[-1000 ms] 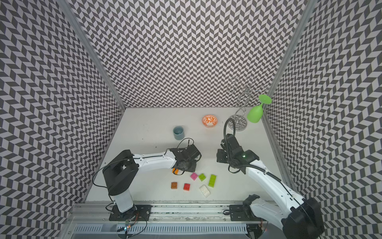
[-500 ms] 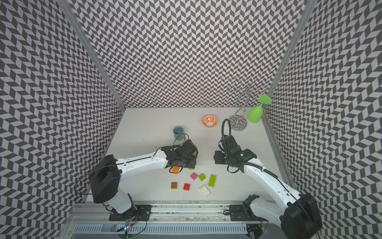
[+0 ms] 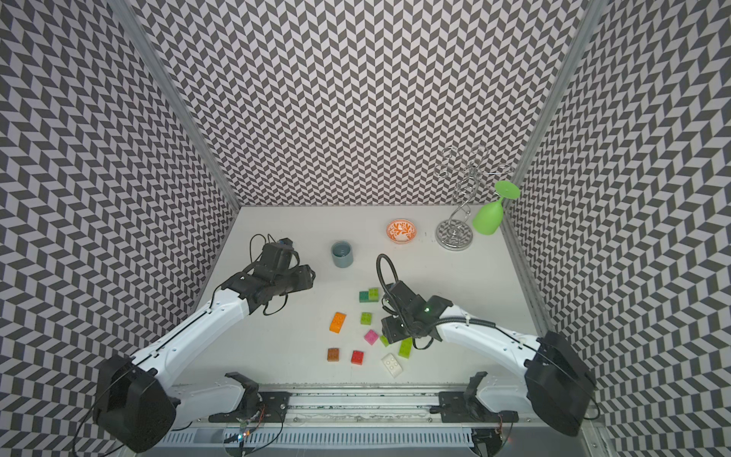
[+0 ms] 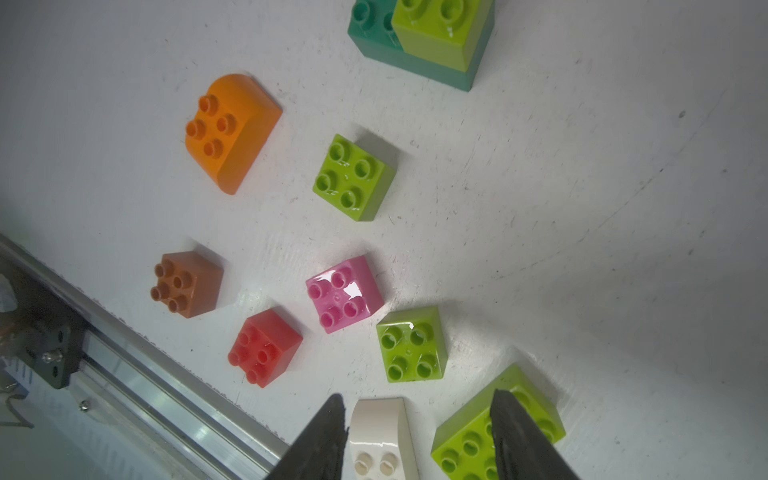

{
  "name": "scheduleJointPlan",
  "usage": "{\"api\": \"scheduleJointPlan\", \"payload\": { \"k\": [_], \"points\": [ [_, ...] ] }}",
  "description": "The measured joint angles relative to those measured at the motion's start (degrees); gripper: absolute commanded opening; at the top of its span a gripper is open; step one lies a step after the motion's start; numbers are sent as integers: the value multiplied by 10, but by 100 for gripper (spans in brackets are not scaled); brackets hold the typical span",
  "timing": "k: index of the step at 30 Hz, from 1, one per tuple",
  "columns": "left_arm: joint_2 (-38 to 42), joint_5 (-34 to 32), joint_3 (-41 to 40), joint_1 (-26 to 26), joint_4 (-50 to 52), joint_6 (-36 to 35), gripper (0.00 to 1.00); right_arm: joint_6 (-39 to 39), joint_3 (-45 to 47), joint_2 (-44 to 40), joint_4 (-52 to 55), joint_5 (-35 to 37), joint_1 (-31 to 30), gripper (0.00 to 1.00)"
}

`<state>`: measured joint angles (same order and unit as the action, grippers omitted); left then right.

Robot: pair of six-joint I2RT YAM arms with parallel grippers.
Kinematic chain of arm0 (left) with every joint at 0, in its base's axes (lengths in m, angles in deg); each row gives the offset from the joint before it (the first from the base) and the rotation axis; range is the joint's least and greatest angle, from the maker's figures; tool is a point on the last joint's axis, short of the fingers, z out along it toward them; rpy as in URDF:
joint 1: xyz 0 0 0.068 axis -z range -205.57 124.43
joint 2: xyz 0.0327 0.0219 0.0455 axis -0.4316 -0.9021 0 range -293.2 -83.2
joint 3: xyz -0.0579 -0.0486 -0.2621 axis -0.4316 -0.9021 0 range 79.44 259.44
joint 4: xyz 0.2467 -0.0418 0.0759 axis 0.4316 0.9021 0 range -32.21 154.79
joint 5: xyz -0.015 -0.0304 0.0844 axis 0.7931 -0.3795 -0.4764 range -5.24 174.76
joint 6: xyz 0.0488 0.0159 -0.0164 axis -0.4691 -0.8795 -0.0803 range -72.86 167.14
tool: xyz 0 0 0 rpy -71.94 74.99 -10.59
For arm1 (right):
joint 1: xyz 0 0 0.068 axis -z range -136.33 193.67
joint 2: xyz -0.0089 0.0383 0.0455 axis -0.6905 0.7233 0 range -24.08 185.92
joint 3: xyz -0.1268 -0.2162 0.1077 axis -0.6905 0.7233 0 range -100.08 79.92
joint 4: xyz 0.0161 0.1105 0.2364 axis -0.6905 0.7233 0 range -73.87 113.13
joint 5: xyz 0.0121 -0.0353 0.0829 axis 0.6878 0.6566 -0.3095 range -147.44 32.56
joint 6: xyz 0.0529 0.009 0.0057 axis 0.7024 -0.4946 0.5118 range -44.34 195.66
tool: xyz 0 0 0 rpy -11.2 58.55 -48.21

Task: Assemble the letter s with lego
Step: Pick up the lego brick from the center of the board.

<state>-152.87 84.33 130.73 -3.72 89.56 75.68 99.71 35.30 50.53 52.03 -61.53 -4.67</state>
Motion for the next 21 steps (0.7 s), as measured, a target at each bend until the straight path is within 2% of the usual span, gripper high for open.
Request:
{"api": "scheduleJointPlan", "payload": {
  "k": [5,11,21],
  "points": [
    [20,47,-41,-59,-14,-39,54,5,4,35,-17,5,-20,59],
    [21,85,-79,-99,-41,-70,54,5,1,74,-21,16,-42,62],
    [21,119,-88,-114,-64,-83,53,4,-33,133,-8,62,-56,61]
  ]
}}
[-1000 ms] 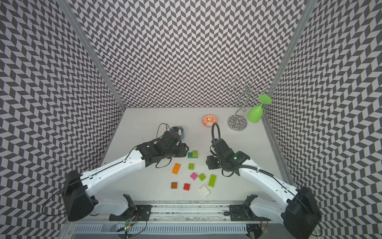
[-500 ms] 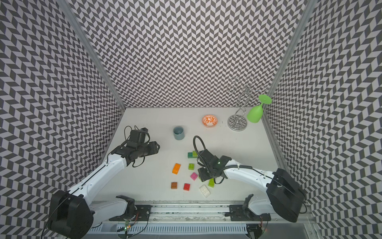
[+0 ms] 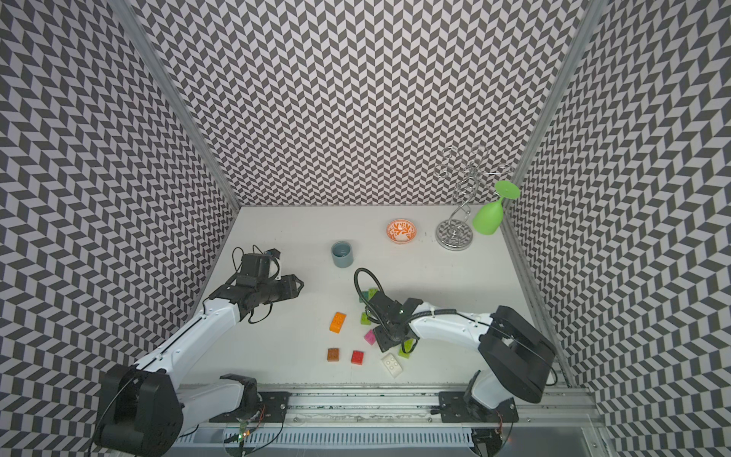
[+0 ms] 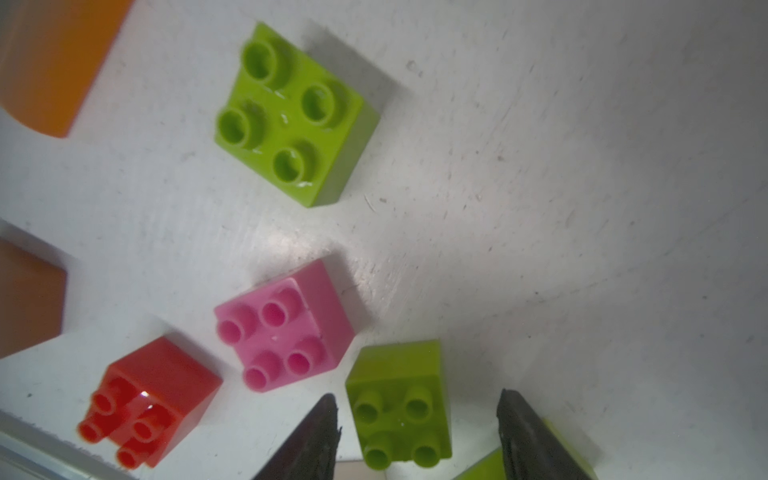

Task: Assemble the letter s with lego
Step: Pick up the lego brick from the center of the board.

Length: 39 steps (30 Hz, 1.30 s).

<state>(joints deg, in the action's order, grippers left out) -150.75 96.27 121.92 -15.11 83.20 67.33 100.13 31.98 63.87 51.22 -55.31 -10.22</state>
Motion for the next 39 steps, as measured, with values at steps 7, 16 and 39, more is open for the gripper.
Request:
{"api": "scheduleJointPlan", "payload": {
  "k": [7,16,39],
  "points": [
    [0,5,0,-1,-8,0,52,-1,-17,13,6,21,-5,54],
    [0,8,-3,-2,-10,0,51,0,-21,21,14,31,-12,46],
    [0,10,-3,-4,-14,0,52,81,-155,19,98,60,-18,15]
  ]
}}
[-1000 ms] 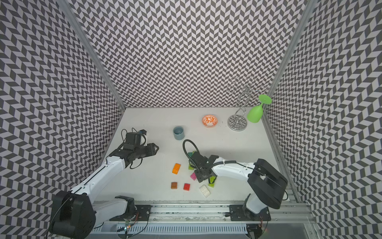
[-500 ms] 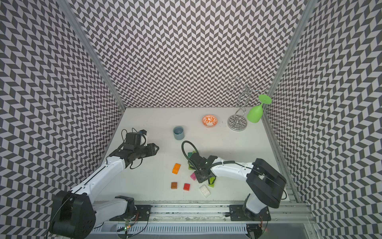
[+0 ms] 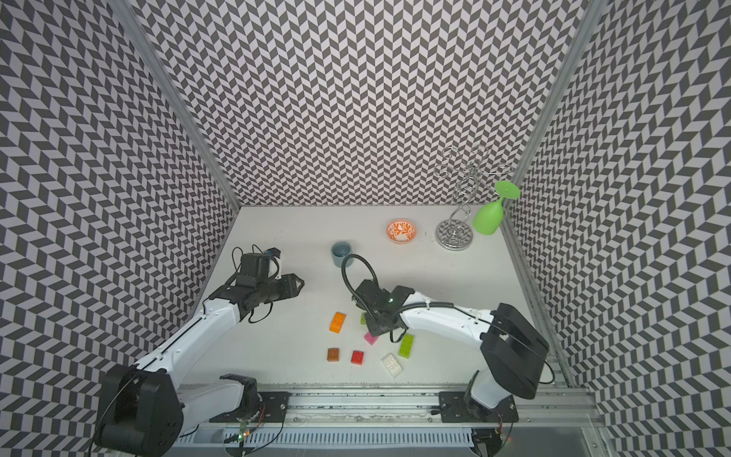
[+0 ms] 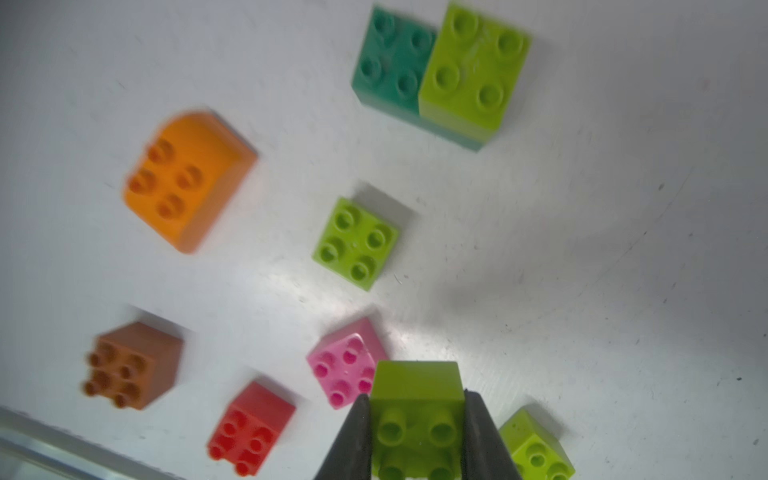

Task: Assemble the letter s with lego
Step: Pick up the lego brick from the center of the board, then assemble the lego brick with the lego brick.

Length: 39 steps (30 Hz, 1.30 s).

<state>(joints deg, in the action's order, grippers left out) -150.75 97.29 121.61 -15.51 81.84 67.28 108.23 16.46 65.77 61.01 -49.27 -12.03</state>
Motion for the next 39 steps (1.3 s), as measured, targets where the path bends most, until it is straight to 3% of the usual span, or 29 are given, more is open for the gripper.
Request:
{"api": "scheduleJointPlan", "payload": {
  "k": [2,4,12,21,39],
  "points": [
    [0,2,0,-1,0,0,51,25,-46,12,13,1,0,11],
    [1,3,0,-1,0,0,51,50,-88,35,21,0,0,0],
    [12,5,-2,-2,0,0,51,146,-161,129,37,-15,0,0],
    [21,10,-3,-7,-2,0,51,221,-193,156,49,-16,0,0],
    [24,18,-4,-9,-5,0,51,257,-191,195,61,1,0,0]
  ]
}}
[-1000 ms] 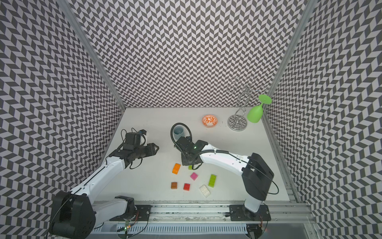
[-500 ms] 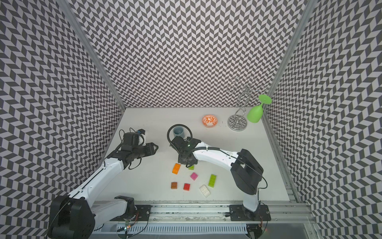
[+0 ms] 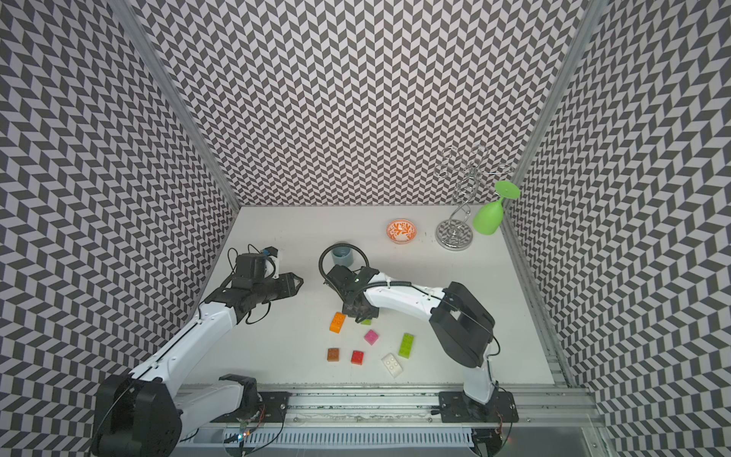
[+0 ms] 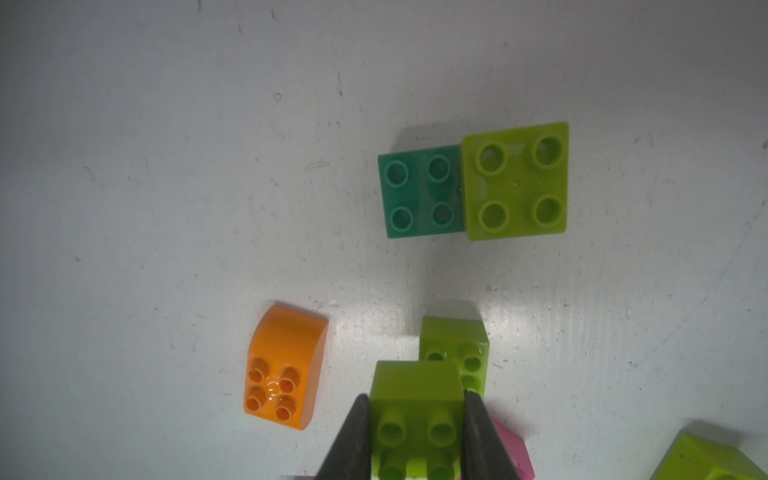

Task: Assemble the letter s with lego
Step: Assemble the lego brick with the lego brick.

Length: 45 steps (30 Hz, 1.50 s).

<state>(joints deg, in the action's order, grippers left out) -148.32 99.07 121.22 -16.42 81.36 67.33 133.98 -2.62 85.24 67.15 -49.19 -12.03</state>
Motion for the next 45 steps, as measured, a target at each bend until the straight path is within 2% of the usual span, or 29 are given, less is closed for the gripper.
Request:
{"api": "scheduleJointPlan", "payload": {
  "k": [30,45],
  "points": [
    [0,2,-2,-2,0,0,51,-9,8,18,-7,4,0,0],
    [0,2,-2,-6,0,0,51,-26,45,5,-56,3,0,0]
  ]
}}
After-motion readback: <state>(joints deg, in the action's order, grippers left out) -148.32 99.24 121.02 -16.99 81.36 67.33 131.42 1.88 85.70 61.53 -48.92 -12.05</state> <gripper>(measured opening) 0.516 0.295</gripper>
